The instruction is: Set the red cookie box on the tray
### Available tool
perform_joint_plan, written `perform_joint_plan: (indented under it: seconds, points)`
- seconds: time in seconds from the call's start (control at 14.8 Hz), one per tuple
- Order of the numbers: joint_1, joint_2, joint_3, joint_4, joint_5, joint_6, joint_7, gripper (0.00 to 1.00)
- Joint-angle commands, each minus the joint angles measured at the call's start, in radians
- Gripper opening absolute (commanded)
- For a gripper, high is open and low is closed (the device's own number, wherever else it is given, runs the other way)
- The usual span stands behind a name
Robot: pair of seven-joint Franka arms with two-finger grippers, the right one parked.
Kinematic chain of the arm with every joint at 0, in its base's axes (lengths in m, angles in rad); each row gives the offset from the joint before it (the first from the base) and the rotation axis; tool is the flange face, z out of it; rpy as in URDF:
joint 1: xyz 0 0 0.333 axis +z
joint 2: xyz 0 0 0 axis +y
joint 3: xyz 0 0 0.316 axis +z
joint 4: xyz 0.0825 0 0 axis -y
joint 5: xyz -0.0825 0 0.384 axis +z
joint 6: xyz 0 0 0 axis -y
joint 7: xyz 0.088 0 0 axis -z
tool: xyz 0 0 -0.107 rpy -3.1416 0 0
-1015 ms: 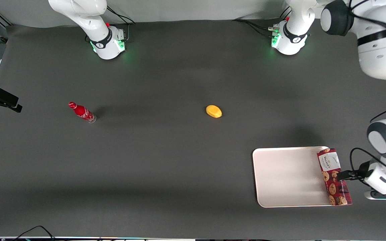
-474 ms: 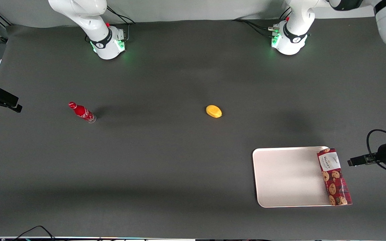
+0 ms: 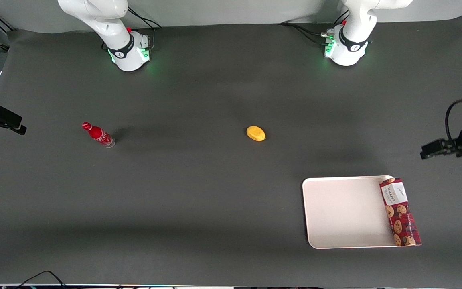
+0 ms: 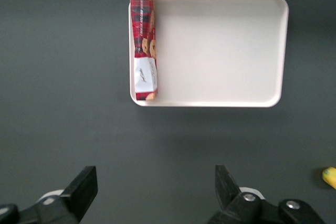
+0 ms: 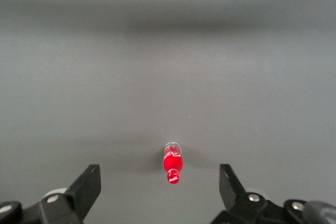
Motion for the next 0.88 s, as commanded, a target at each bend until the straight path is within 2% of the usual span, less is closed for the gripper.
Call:
perform_joint_plan:
  seconds: [0.0, 0.14, 0.2, 0.81]
  points:
    - [-0.011, -0.148, -0.039, -0.060, 0.047, -0.072, -0.042, 1.00]
    - [0.085, -0.186, -0.143, -0.059, 0.070, -0.112, -0.039, 1.00]
    - [0.104, -0.194, -0.158, -0.057, 0.073, -0.129, -0.039, 1.00]
    - [0.110, -0.234, -0.175, -0.057, 0.082, -0.178, -0.031, 1.00]
